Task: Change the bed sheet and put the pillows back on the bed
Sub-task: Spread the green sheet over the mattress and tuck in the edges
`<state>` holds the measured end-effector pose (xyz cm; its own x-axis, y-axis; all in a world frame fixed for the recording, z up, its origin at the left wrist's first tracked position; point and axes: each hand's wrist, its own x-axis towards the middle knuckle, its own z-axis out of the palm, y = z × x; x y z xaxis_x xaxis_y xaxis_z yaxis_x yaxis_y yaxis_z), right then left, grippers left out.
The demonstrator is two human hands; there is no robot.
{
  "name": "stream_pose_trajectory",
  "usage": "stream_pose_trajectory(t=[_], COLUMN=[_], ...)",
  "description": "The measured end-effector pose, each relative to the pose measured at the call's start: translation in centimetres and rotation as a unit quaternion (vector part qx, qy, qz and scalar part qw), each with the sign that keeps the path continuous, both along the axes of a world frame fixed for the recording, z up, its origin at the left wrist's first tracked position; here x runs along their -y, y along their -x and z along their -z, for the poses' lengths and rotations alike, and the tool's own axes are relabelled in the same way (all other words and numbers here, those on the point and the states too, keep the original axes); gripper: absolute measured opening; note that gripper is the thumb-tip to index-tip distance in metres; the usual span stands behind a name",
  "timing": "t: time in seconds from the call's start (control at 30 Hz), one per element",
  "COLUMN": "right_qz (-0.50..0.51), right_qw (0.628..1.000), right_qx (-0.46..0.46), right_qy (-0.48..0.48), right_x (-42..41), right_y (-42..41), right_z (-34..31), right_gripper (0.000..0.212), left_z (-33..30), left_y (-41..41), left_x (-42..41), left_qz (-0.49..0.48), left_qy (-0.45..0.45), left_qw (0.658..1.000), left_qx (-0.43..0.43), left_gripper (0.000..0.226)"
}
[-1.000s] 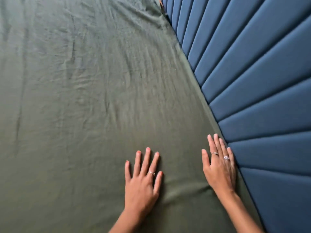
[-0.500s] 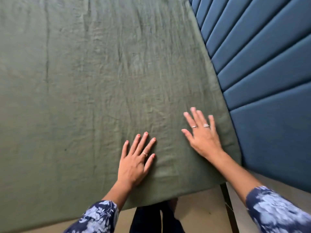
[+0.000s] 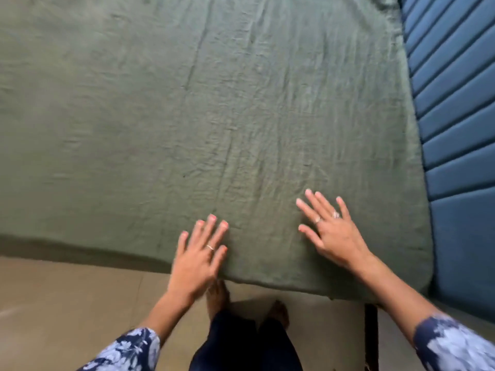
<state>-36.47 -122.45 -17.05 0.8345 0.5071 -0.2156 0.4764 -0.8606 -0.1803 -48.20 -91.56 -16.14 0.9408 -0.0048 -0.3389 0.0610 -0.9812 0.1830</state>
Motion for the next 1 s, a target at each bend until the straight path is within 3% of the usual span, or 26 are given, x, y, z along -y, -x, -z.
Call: stream_pose_trajectory(t=[0.1,0.27,0.47,0.6,0.7,0.77,0.83,0.93,1.0], right_qz=[0.022,-0.045,-0.072,-0.221,-0.34,-0.291,-0.159,0.002,0.041], right_qw=[1.0,0.998,0.992,0.974,0.938,0.955,0.985,1.0,0.998], right_qx=[0.011,0.028,0.044,0.003,-0.018,-0.007,0.034,-0.028,-0.008], right_qy=[0.006,-0.022,-0.095,-0.059,-0.06,-0.065,-0.064,-0.007,-0.046], right_x=[-6.8,-20.6,-32.3,-32.5,-34.0,-36.5,-40.4,-47.2,-52.3], right_y=[-6.6,-12.1,-1.7,3.8,1.8,-1.4,-5.0,-6.6,-3.8], right_z=[0.0,1.7,4.3,2.3,1.6,1.5,1.6,2.3,3.3], right_gripper=[0.069,0.075,0.061,0.062,0.059,0.06,0.069,0.074,0.08], left_z=[-0.1,1.2,3.8,2.5,2.4,2.4,2.5,2.2,2.3], left_y=[-2.0,-6.7,-3.3,-1.1,-0.6,-1.0,-1.3,-1.5,-1.6], left_x=[-8.0,-19.6,-23.1,-24.7,-28.6,-32.2,-36.6,-42.5,-46.1], left_qz=[-0.195,-0.293,-0.224,-0.128,-0.108,-0.202,-0.273,-0.315,-0.346], left_qy=[-0.044,-0.076,-0.056,-0.016,-0.019,-0.009,-0.032,-0.047,-0.047], left_qw=[0.98,0.953,0.969,0.991,0.993,0.977,0.959,0.946,0.935], left_qx=[0.021,0.015,0.091,0.035,0.039,0.061,0.073,0.069,0.061], left_gripper=[0.06,0.061,0.058,0.064,0.065,0.067,0.064,0.062,0.062])
